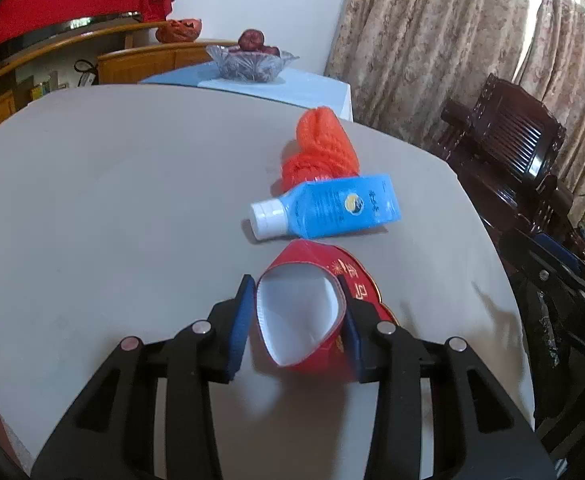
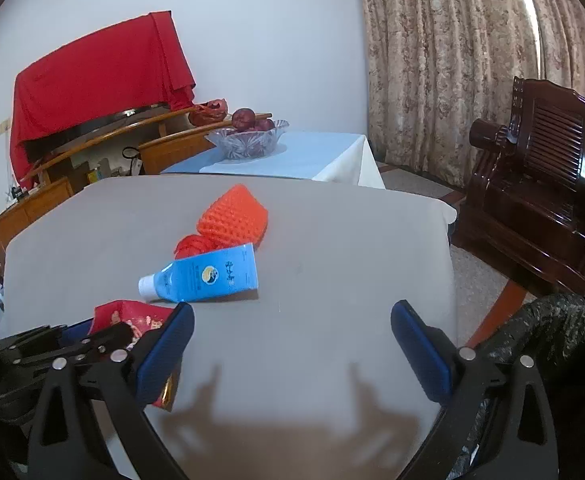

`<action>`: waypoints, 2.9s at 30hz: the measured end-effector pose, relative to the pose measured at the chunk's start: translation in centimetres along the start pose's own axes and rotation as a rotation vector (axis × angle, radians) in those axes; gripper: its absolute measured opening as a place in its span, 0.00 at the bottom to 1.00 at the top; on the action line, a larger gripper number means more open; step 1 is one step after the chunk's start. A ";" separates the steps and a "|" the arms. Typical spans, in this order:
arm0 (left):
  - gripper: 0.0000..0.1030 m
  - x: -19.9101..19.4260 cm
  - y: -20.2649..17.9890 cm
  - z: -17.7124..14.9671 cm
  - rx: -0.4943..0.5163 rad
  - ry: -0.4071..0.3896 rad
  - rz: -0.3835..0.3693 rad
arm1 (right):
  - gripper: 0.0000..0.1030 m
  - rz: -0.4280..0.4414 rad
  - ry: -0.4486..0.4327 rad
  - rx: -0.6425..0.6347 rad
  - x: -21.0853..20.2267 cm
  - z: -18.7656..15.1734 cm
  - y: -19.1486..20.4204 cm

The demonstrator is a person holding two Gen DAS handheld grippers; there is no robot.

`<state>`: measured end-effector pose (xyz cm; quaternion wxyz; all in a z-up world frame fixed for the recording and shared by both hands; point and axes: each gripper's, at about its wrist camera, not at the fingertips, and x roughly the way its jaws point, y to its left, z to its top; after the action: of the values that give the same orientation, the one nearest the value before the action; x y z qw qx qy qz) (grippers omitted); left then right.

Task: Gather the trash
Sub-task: 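Close the left tool on the red packet, then hold the red packet in the left tool while the right tool grasps the blue tube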

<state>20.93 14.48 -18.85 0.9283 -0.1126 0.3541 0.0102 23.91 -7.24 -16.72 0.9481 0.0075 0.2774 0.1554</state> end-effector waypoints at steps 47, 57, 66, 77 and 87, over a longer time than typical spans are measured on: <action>0.38 0.6 11.4 3.7 -0.177 -0.058 0.112 | 0.93 -0.020 0.246 -0.130 10.1 0.4 11.9; 0.38 0.8 9.6 3.5 -0.141 -0.051 0.091 | 0.93 -0.140 0.263 -0.075 7.6 -0.7 5.5; 0.38 0.5 10.3 3.7 -0.147 -0.059 0.115 | 0.93 -0.023 0.205 -0.109 8.9 1.2 10.1; 0.38 0.9 11.1 3.7 -0.165 -0.050 0.113 | 0.93 -0.085 0.284 -0.139 12.5 0.7 12.3; 0.38 1.2 10.2 3.7 -0.142 -0.038 0.102 | 0.92 -0.157 0.327 -0.145 9.5 -1.3 8.3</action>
<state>23.20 25.12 -19.00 0.9229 -0.1594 0.3399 0.0848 28.38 3.38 -21.93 0.8977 -0.1077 0.4155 0.0994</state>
